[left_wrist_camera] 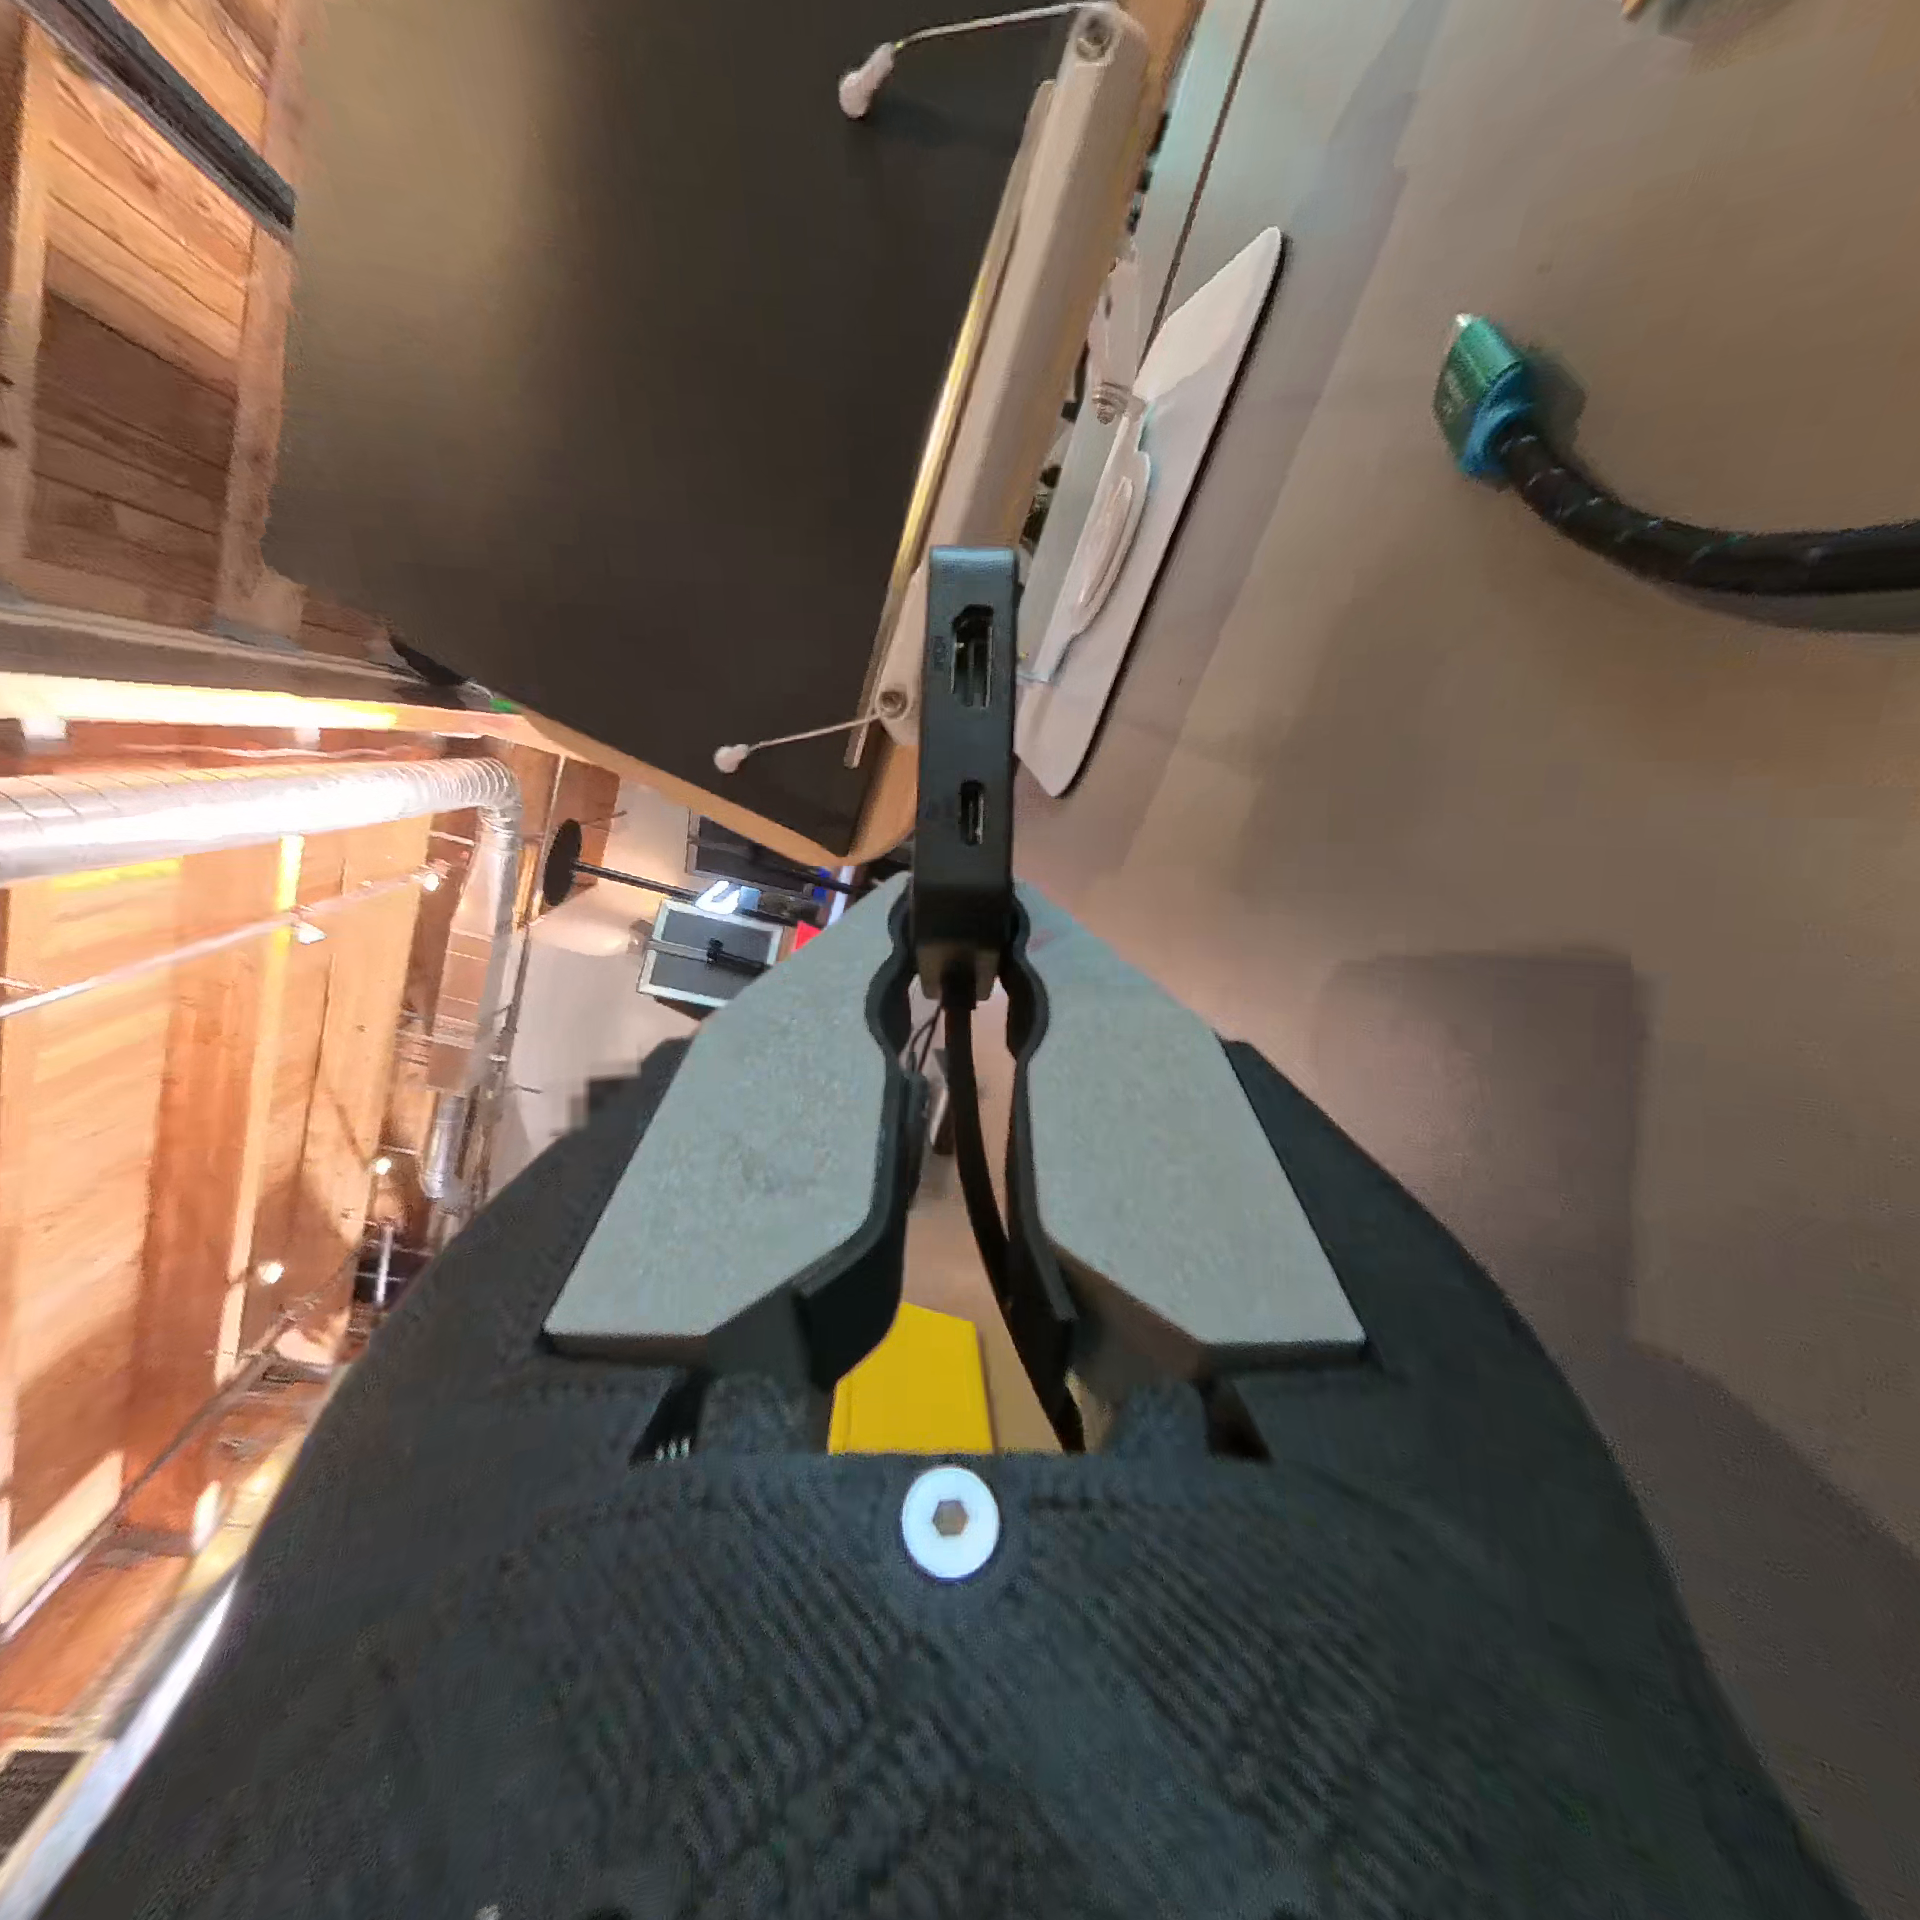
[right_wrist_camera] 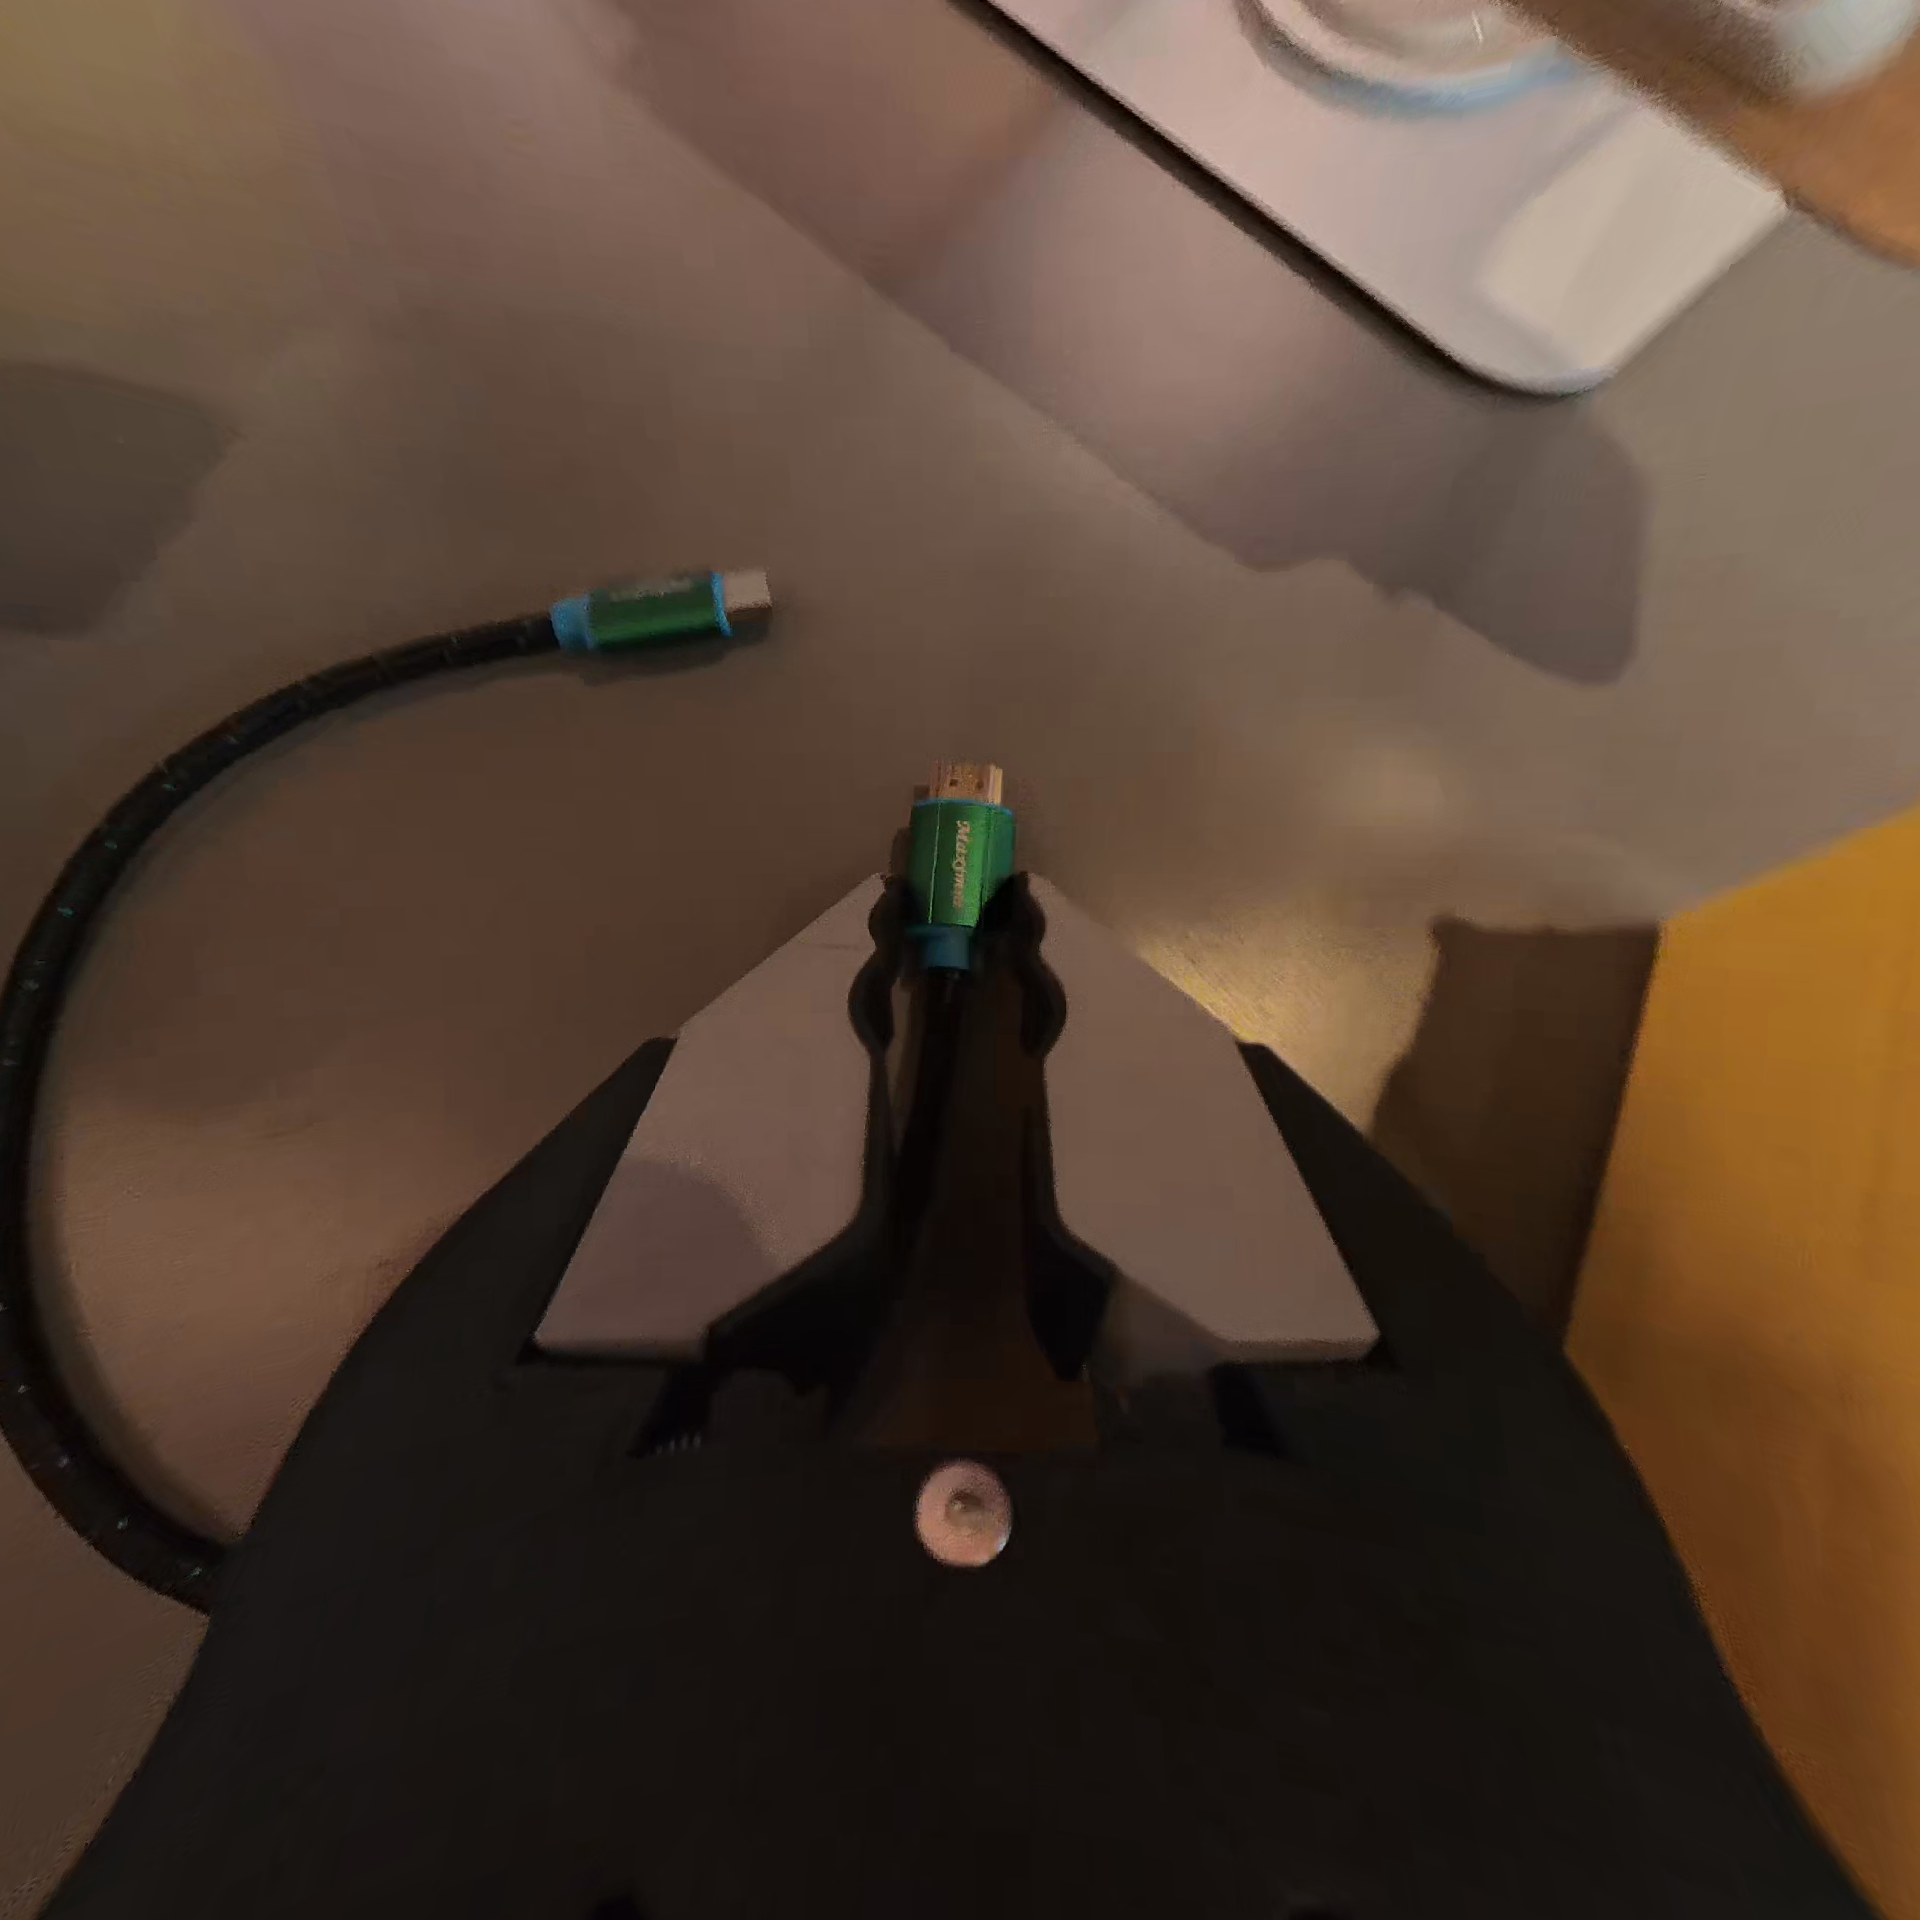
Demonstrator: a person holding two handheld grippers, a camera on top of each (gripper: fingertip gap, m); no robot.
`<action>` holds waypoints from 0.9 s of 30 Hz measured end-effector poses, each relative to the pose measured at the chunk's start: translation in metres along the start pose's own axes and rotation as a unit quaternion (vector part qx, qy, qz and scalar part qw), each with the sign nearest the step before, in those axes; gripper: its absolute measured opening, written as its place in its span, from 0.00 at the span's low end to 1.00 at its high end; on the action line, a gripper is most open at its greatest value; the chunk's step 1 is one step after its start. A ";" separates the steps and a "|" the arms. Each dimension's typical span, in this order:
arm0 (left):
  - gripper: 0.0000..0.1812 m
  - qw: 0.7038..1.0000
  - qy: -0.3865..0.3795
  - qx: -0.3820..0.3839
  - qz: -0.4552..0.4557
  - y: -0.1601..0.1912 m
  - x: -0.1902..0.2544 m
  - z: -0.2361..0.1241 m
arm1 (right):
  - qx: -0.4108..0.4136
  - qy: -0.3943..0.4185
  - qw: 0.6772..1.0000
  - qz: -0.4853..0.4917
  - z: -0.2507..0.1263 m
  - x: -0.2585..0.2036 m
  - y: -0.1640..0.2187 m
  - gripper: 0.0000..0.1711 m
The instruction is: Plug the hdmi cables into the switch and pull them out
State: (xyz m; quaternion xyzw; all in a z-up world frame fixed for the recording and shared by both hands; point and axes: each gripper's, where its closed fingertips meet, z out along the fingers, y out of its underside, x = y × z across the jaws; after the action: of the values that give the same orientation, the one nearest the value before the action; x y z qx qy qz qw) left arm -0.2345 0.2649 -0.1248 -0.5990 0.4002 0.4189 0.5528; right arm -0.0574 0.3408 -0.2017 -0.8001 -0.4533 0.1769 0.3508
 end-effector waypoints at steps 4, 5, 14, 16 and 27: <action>0.06 1.000 0.009 -0.003 0.023 -0.005 0.009 0.010 | 0.073 -0.065 0.992 -0.080 -0.011 -0.042 -0.030 0.11; 0.06 1.000 0.007 -0.004 0.029 -0.006 0.010 0.013 | 0.075 -0.076 0.990 -0.094 -0.011 -0.052 -0.034 0.10; 0.06 0.993 -0.008 -0.040 0.113 -0.005 0.017 0.030 | 0.078 -0.124 0.984 -0.106 0.002 -0.104 -0.062 0.10; 0.06 0.991 -0.004 -0.048 0.125 -0.005 0.020 0.033 | 0.070 -0.130 0.985 -0.084 0.006 -0.106 -0.062 0.10; 0.06 0.981 0.027 -0.096 0.164 0.002 0.037 0.035 | 0.076 -0.133 0.986 -0.058 0.009 -0.112 -0.068 0.11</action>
State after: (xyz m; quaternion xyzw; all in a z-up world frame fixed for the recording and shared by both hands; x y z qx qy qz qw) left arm -0.2267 0.2993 -0.1616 -0.5864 0.4659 0.5240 0.4056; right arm -0.1623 0.2729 -0.1629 -0.7124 -0.5270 0.2956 0.3570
